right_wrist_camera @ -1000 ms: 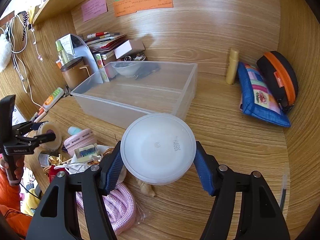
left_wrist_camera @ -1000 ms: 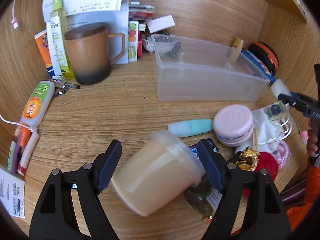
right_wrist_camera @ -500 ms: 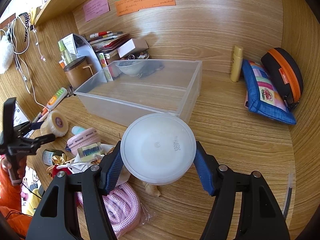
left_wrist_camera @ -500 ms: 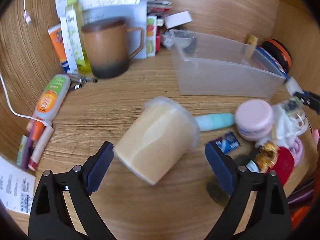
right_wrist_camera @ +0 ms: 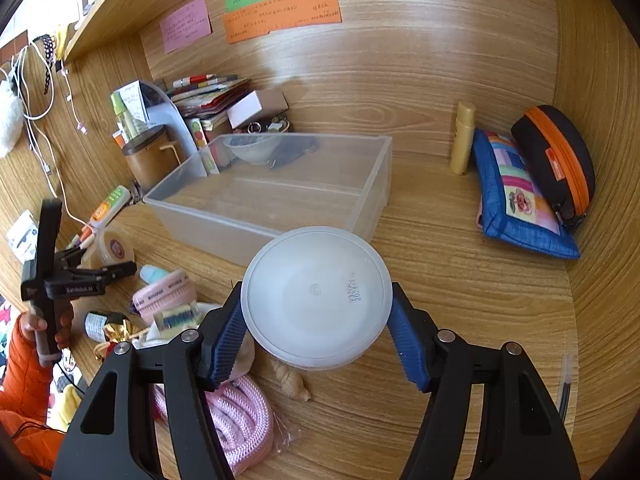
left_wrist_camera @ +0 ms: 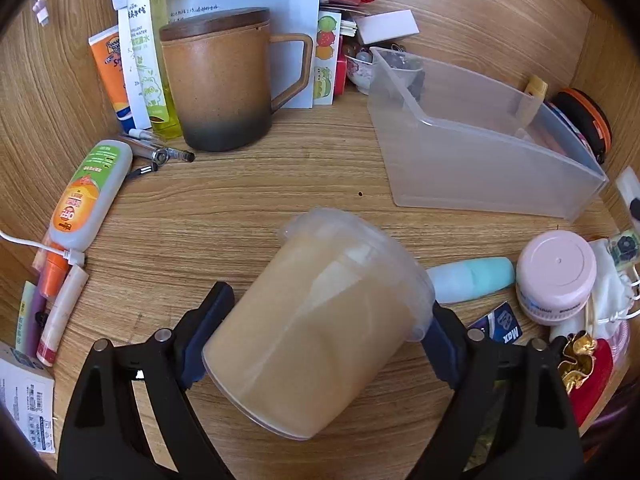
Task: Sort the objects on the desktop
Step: 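Carry the tan cup and white container over the clear box with both grippers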
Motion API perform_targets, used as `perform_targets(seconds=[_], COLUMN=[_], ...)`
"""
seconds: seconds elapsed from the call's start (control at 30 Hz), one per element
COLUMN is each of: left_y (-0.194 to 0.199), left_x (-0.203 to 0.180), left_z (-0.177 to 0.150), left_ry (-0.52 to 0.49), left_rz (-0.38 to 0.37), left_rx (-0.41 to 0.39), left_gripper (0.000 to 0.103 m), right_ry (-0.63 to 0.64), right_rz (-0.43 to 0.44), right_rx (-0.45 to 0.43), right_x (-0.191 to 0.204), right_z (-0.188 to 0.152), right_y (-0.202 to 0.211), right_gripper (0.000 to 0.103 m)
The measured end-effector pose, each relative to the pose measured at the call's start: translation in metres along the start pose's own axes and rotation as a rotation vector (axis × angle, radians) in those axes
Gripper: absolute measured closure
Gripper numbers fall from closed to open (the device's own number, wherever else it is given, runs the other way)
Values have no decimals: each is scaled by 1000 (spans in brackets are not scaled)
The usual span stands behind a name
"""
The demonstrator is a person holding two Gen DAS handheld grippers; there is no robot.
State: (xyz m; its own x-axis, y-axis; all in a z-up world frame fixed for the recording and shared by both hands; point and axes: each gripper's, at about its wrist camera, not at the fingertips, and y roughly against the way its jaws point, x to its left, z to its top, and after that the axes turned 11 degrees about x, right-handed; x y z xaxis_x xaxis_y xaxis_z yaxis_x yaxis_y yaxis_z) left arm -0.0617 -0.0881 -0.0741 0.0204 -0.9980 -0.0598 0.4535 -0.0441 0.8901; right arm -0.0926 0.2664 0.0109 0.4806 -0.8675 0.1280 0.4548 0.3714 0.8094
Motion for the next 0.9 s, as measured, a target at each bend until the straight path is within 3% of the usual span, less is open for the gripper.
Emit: perform_targets(seconds=[0.23, 0.6, 0.9], left_y=[6, 23, 40], left_x=[8, 6, 2], left_z=[3, 24, 48], left_ry=[53, 57, 35], left_rz=[-37, -103, -103], left_rx=[-23, -66, -104], left_gripper=[16, 17, 17], right_ry=[17, 25, 31], right_rz=[6, 20, 27], right_rx=[-24, -31, -31], right_x=[5, 6, 4], right_z=[15, 35, 52], right_y=[5, 5, 3], right_gripper=[40, 40, 40])
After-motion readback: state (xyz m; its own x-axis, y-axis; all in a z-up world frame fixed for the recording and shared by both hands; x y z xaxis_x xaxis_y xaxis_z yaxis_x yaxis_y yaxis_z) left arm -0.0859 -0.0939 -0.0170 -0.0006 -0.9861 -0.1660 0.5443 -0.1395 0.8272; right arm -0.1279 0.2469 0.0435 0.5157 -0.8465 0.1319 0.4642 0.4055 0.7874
